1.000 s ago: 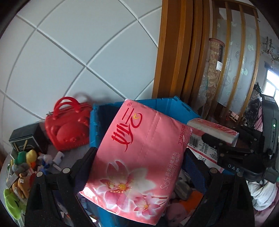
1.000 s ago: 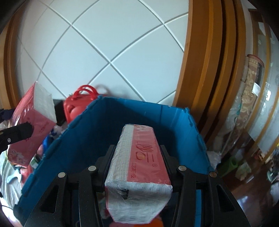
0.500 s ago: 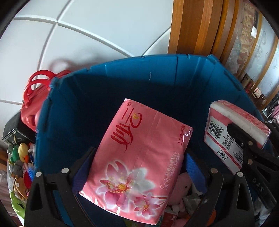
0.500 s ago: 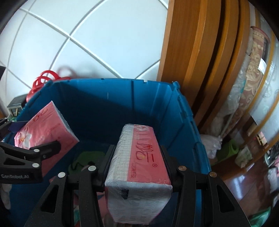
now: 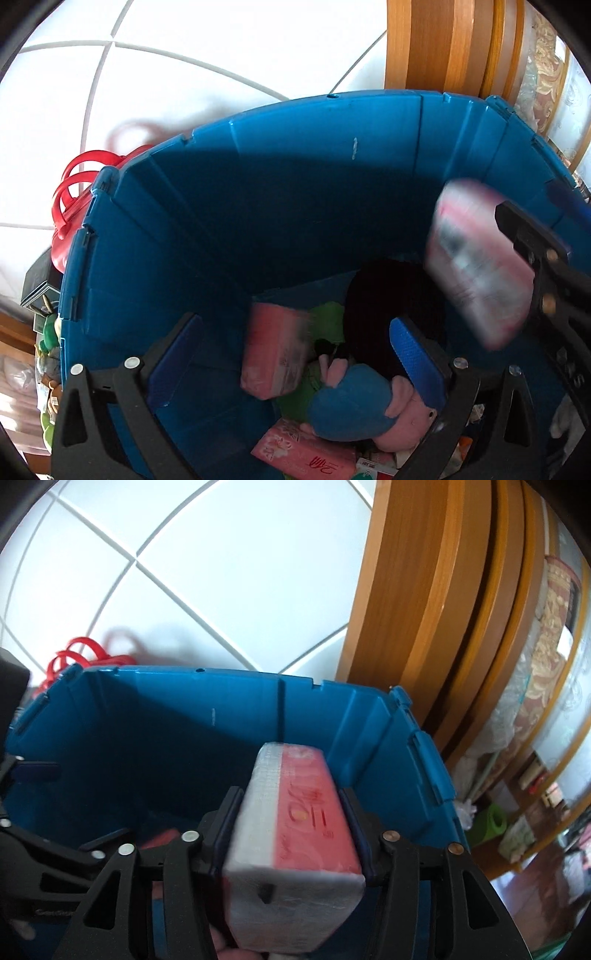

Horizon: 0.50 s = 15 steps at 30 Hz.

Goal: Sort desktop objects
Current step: 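Carry both pink tissue packs over the blue bin and release them inside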

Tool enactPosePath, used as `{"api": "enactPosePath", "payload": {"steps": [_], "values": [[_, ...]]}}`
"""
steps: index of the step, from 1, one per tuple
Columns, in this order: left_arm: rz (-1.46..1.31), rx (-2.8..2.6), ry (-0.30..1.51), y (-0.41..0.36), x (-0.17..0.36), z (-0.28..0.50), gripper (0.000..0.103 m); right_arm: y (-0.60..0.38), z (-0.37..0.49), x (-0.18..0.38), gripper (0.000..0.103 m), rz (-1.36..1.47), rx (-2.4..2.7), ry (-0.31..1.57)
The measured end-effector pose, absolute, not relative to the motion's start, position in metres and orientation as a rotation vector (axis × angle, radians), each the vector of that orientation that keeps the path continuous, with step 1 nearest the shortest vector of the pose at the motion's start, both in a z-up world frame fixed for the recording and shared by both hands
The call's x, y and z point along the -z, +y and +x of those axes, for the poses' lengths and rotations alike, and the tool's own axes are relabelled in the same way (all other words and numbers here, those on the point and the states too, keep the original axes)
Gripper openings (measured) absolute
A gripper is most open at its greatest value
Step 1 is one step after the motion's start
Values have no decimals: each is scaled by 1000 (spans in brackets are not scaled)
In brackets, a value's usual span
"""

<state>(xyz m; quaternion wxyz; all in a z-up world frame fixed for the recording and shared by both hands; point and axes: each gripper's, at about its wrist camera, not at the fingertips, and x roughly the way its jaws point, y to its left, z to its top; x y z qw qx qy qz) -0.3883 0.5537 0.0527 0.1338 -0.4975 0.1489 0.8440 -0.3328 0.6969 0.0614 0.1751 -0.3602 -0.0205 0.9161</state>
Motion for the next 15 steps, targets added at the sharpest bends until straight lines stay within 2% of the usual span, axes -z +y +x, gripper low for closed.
{"api": "enactPosePath", "payload": {"steps": [1,2,15], "values": [[-1451,-2444,434,555,-52,-388,102,696,-333,-60,77,-1021,-2599,-65],[-1458,-2440,435,555,-50,-387,102,695,-333,-60,82,-1022,-2600,-71],[-1469,-2409,545,554,-51,-390,102,694,-340,-41,85,-1231,-2519,-62]]}}
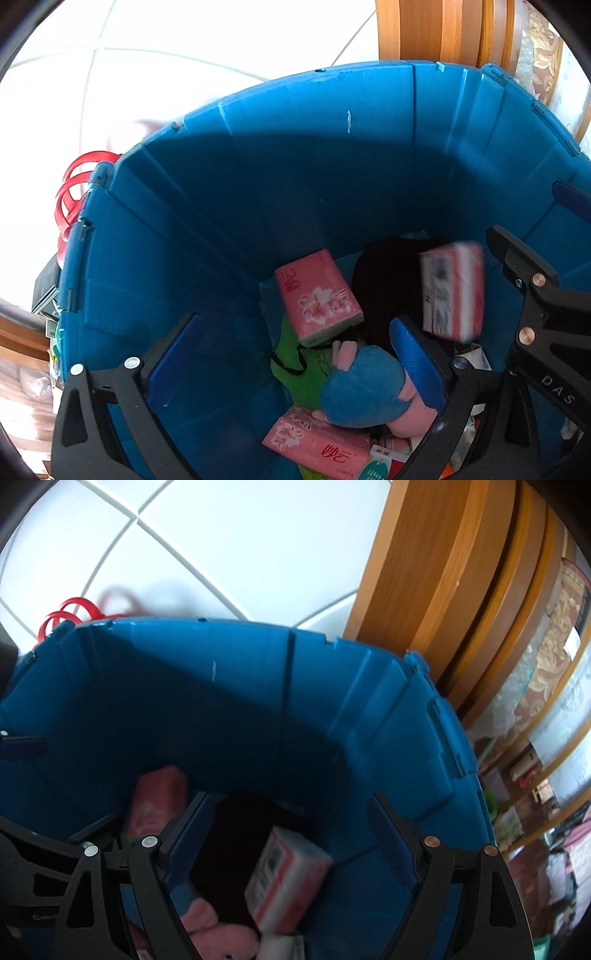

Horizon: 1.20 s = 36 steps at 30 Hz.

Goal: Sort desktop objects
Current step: 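Carry both pink tissue packs over the blue bin and release them inside, then move both grippers back from the bin to the pile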

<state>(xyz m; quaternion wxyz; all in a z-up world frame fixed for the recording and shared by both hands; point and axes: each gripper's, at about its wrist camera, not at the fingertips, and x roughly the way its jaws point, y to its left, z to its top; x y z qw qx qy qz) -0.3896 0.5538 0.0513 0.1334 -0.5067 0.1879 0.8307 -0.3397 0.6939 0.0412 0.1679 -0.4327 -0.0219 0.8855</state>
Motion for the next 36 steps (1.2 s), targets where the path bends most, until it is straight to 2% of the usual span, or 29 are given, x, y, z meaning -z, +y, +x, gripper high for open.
{"api": "enactPosePath", "payload": {"steps": [4,11,23,30,36], "values": [[-1466,-2389,524,547,-65,-377,102,688,-331,-54,85,-1234,-2510,-89],[-1414,-2338,483,522,-107,-334,102,669,-297,-93,92,-1296,-2473,-71],[-1247,-2316,434,463,-167,-250,102,625,-230,-155,92,-1276,-2448,-106],[-1150,-2281,472,434,-171,-205,102,592,-185,-162,93,-1286,-2487,-121],[-1060,-2294,463,393,-168,-169,102,560,-146,-162,99,-1254,-2550,-94]]}}
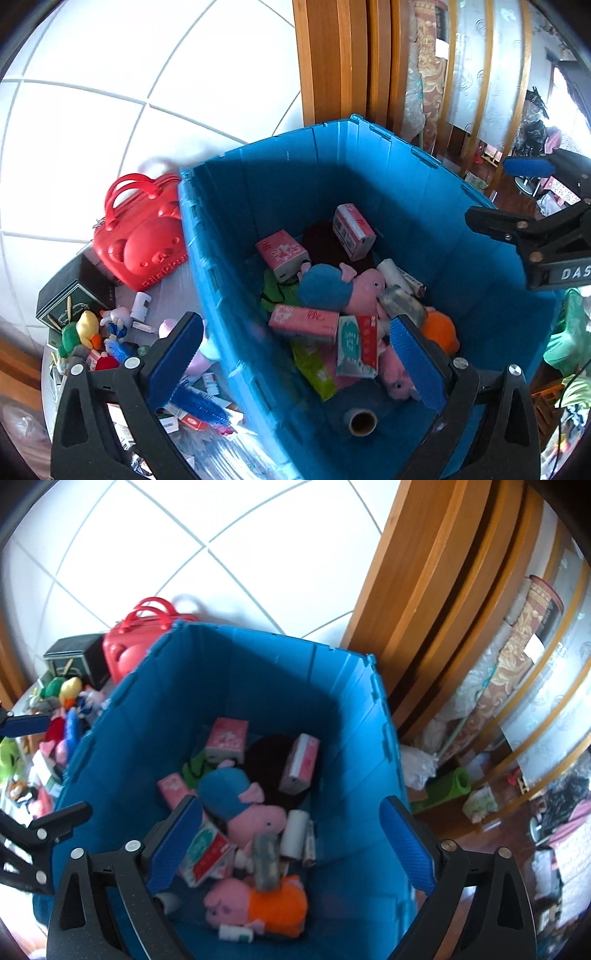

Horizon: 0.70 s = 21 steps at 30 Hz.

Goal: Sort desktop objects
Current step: 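Move both grippers back from the bin to the pile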

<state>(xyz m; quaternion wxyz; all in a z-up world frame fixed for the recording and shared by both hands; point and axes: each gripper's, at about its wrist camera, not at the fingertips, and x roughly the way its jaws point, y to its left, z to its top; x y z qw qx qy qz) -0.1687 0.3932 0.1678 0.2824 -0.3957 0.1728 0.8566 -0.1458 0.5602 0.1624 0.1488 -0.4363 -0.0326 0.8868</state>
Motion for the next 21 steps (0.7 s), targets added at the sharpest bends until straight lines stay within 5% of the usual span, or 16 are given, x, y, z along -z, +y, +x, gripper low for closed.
{"api": "enactPosePath", "payload": {"steps": [21], "values": [[-1050,-2613,133,148,-82,-103,102,371,-102,-139,103,-962,-2968,60]]}}
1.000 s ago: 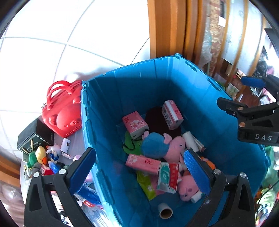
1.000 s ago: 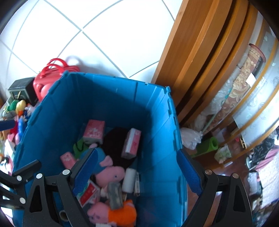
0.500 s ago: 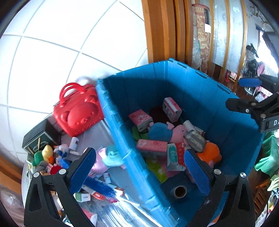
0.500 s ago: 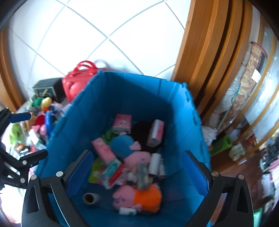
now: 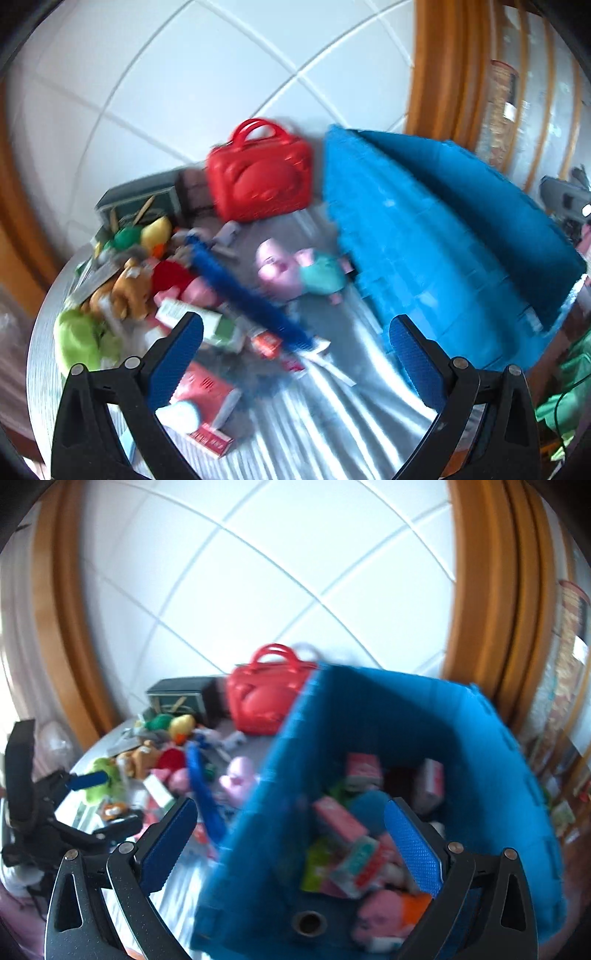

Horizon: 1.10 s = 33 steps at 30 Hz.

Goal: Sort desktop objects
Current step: 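Move both grippers back from the bin to the pile, then grasp a white medicine box with left gripper while right gripper grasps cream plush toy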

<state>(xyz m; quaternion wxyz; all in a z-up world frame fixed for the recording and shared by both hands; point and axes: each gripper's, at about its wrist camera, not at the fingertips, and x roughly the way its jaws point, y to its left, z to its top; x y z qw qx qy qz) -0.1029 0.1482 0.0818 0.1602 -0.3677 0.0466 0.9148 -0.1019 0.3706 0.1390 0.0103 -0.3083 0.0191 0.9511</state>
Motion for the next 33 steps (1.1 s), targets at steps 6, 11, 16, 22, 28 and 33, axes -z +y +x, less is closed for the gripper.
{"api": "enactPosePath", "payload": {"steps": [6,11,16,22,28,33], "values": [[-1176,-2772,91,55,-35,-100,102,304,-122,-123,103,-940,-3059,3],[-1303,-2872,18,-24,0,-94,102,262,-143,-100,103,-1023,-3113,43],[-1436,-2878,-19,-80,39,-86,102,228,-164,-65,103,-1134,-3121,63],[-1531,-2794,70,-104,94,-87,102,208,-187,-1,103,-1355,-3034,98],[-1657,-2726,-23,-125,140,-105,102,199,-199,54,103,-1546,-2914,128],[-1555,-2811,-75,-137,126,-119,102,197,-205,76,103,-1619,-2827,139]]}}
